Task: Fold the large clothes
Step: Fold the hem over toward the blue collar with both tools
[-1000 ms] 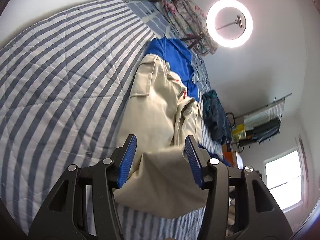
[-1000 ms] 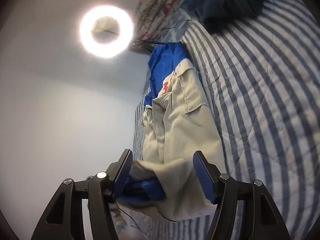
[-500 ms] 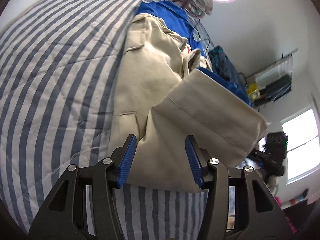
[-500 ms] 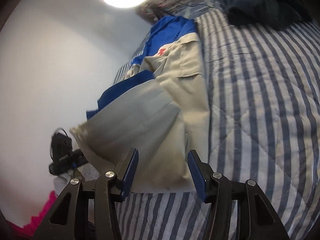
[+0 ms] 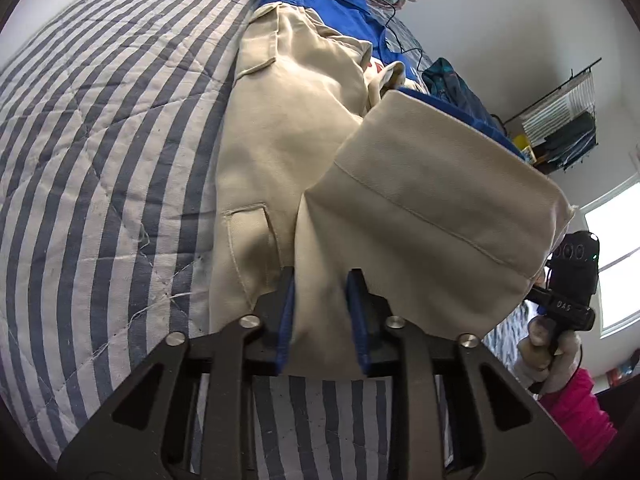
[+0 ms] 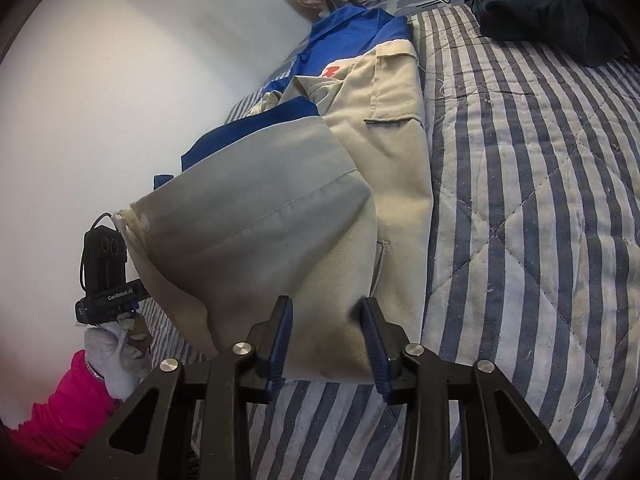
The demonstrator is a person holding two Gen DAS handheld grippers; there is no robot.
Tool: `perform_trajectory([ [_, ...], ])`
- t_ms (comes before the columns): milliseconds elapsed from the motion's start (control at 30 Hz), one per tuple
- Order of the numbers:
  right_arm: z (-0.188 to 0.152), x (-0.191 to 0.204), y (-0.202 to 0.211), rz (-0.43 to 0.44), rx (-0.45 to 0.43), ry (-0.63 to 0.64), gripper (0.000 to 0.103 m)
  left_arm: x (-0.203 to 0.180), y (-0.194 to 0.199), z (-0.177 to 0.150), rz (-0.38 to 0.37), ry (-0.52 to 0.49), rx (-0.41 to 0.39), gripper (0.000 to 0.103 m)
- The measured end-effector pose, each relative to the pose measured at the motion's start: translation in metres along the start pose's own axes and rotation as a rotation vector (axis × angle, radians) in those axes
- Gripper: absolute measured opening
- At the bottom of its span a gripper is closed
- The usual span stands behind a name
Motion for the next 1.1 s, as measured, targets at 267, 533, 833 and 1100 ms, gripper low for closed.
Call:
perform_trajectory([
  [267,-0.005,0.005,-0.008,-0.025,0.006,0.002,0.032,0.005,0.005,-0.005,0.004,-0.013,-0.013,0.017],
  [533,-0.01,0.022,0.015,-0.021,-0.043,0.016,0.004,0.004,0.043,-0.022,-0.023,0.057,-0.1,0.01],
  [833,-0.032,-0.011,0.017,-0.075,-0.003,-0.12,0.0,0.031,0.045,-0.045,0.079,0.145,-0.115,0.011],
  [1100,-0.027,0.003,0.044,-0.13,-0.007,-0.037,0.005,0.012,0.066,-0.029,0.13,0.032,-0.169,0.016],
])
Point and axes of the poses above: each gripper's, at about its wrist camera, not at the fingertips, and y roughly against the way its jaws point, x to its left, z to its top, the point moved 8 cm from there along -y, roughly the way its jaws point, and after that the axes turned 4 degrees about y, right-handed, at the moved point
